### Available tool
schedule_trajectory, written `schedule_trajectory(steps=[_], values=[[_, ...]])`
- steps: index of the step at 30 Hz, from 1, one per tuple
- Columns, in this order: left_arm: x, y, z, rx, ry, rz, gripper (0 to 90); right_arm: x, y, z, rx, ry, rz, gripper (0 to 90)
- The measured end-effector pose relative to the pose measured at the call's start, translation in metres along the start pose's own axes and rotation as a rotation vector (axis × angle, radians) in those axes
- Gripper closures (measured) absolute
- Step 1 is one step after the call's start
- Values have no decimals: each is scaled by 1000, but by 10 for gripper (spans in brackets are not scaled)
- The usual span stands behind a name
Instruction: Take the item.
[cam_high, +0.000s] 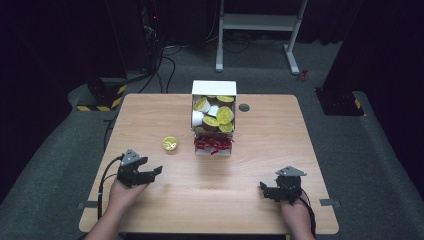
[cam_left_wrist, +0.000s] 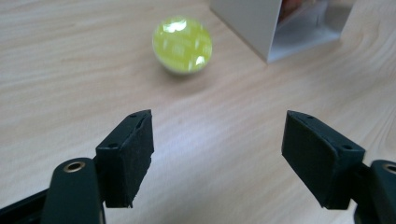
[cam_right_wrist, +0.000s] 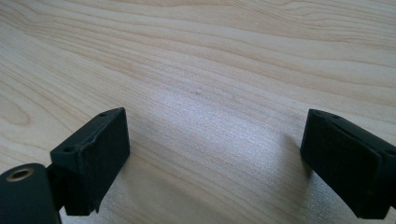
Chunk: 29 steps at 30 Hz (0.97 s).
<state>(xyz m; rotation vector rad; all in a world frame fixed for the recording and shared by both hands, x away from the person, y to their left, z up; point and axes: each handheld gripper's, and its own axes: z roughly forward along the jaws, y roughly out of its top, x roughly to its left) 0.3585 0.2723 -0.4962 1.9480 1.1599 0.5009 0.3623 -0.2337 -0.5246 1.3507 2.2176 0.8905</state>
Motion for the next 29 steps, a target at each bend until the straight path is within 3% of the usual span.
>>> schedule_trajectory(steps=[4, 8, 12, 16, 29], values=[[-5, -20, 0, 66, 6, 36, 228, 0, 0, 0, -2, 1, -4, 81], [-8, -38, -4, 130, 28, 113, 204, 0, 0, 0, -2, 0, -4, 81], [-4, -49, -11, 114, 44, 59, 145, 0, -1, 0, -1, -6, -2, 80], [-3, -48, -8, 112, 49, 45, 102, -1, -1, 0, -2, -17, 11, 79], [-3, -50, -9, 109, 51, 44, 98, -1, 0, 0, -2, -26, 20, 78]])
